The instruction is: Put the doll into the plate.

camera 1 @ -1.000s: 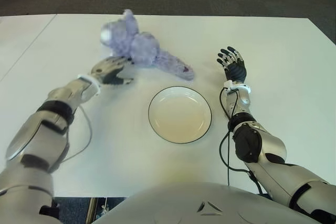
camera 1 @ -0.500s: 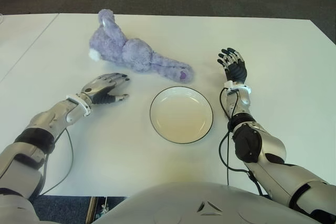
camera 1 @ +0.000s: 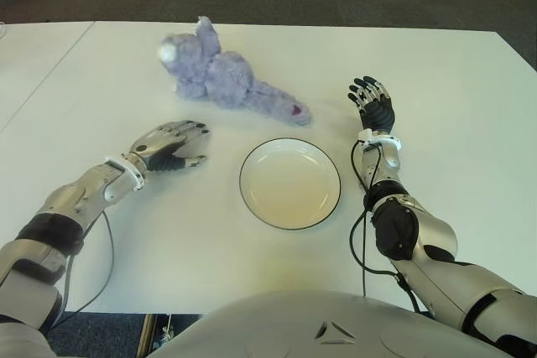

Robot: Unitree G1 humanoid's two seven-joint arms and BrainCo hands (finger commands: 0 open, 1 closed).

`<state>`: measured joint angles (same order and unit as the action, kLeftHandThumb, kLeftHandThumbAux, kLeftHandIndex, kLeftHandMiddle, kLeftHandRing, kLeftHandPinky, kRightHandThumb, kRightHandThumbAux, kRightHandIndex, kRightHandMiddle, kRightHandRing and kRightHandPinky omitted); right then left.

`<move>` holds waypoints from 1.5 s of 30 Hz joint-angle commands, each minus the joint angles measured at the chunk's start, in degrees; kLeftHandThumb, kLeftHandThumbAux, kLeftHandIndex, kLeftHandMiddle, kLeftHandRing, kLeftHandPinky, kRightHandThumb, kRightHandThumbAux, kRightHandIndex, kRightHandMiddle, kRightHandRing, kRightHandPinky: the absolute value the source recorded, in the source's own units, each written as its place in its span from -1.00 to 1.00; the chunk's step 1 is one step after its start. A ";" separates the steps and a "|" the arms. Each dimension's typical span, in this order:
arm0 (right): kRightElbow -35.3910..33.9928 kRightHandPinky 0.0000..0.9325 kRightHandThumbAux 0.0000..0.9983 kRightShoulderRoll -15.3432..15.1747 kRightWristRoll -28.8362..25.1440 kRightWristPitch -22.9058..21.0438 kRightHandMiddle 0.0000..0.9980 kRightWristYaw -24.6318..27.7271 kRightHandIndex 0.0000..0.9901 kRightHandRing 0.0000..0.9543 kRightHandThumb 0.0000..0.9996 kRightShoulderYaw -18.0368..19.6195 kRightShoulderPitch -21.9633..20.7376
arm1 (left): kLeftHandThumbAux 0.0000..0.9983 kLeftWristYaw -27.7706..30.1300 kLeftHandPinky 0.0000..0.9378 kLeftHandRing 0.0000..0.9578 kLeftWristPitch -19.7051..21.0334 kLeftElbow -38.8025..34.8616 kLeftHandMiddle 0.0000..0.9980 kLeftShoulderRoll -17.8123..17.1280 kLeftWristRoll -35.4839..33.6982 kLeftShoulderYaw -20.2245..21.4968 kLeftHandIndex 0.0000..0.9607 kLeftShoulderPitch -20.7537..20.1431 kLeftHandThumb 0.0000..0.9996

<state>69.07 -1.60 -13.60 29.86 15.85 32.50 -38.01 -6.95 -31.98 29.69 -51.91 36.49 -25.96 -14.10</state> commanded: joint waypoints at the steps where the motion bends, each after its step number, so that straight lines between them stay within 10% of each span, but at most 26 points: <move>1: 8.03 -0.33 0.76 4.97 -1.74 -6.17 -0.35 -1.71 -0.38 -0.32 0.21 1.39 14.63 | -0.59 5.54 -1.00 -1.00 0.34 -0.95 -1.00 0.72 1.72 -1.34 -1.00 3.76 -0.41; 18: 8.08 -0.38 0.75 4.70 -0.21 -6.38 -0.35 -3.09 -0.38 -0.38 0.17 0.02 14.66 | -0.59 6.18 -1.00 -1.00 0.49 -1.19 -1.00 1.08 2.05 -0.59 -1.00 4.02 -0.41; 20: 8.10 -0.38 0.75 4.68 -0.25 -6.56 -0.35 -3.27 -0.37 -0.38 0.17 0.05 14.61 | -0.57 5.00 -1.00 -1.00 0.32 -7.51 -1.00 -1.30 -0.11 2.95 -1.00 6.51 -0.43; 23: 8.14 -0.38 0.76 4.69 -0.54 -6.93 -0.35 -3.34 -0.38 -0.37 0.17 0.22 14.52 | -0.45 0.42 -1.00 -1.00 2.27 -28.92 -1.00 -5.86 -6.12 22.88 -1.00 13.38 -0.51; 26: 8.11 -0.37 0.76 4.83 -1.01 -6.87 -0.35 -2.84 -0.38 -0.37 0.16 0.54 14.47 | -0.49 -7.37 -1.00 -1.00 5.28 -30.68 -1.00 -4.31 -0.96 30.82 -1.00 11.66 -0.53; 45: 8.30 -0.35 0.77 4.68 -0.38 -7.23 -0.35 -3.96 -0.36 -0.35 0.12 0.07 13.78 | -0.76 -20.36 -1.00 -1.00 13.99 -20.63 -1.00 6.12 3.98 30.06 -1.00 -4.45 -0.46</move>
<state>68.84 -1.50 -13.39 29.93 14.82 31.98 -37.91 -26.25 -19.44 5.13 -49.73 38.82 6.55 -12.51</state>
